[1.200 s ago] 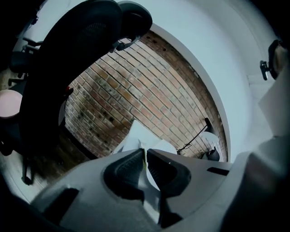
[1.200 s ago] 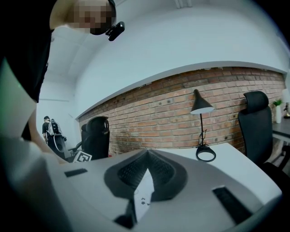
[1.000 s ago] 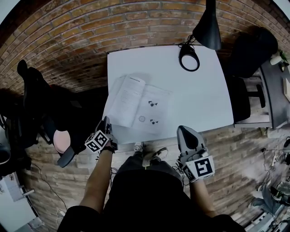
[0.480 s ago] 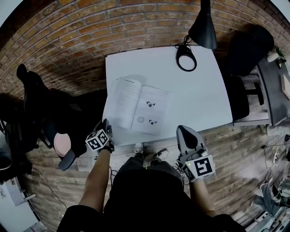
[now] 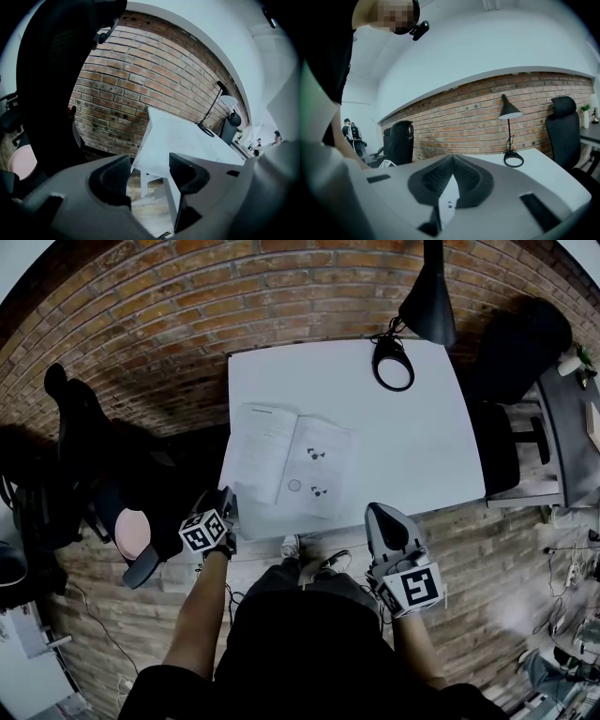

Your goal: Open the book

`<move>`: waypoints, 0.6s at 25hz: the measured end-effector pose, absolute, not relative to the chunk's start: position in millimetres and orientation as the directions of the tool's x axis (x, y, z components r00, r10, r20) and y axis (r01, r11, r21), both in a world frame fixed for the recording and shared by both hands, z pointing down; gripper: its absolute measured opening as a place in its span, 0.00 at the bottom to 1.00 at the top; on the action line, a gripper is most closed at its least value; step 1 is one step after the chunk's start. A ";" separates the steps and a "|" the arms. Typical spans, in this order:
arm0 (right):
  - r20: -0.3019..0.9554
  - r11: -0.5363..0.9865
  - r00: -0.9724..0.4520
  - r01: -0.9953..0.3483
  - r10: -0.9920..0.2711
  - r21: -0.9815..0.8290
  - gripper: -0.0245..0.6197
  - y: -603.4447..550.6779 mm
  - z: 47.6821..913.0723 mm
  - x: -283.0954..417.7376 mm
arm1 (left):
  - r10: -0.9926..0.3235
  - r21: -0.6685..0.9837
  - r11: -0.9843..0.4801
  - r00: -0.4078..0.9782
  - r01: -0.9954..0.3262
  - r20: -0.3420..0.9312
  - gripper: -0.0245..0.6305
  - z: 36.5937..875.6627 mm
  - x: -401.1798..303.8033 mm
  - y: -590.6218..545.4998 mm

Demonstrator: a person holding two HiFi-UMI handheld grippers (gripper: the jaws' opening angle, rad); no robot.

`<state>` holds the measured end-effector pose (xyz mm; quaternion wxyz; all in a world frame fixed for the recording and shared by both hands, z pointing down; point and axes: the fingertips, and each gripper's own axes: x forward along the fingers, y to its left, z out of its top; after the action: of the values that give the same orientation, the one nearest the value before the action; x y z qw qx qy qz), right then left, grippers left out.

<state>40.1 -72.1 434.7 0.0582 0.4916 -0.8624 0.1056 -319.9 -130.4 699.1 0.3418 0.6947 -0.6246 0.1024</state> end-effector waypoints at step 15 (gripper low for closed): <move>0.170 0.517 -0.526 -0.850 -0.833 -0.099 0.06 -72.0 414.1 33.5 | -0.822 0.306 -0.076 0.233 -0.949 0.520 0.24 657.6 -310.1 -145.7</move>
<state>33.5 -72.0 414.1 0.0503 0.4842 -0.8693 0.0852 -310.1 -145.7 657.6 0.2998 0.7259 -0.6099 0.1062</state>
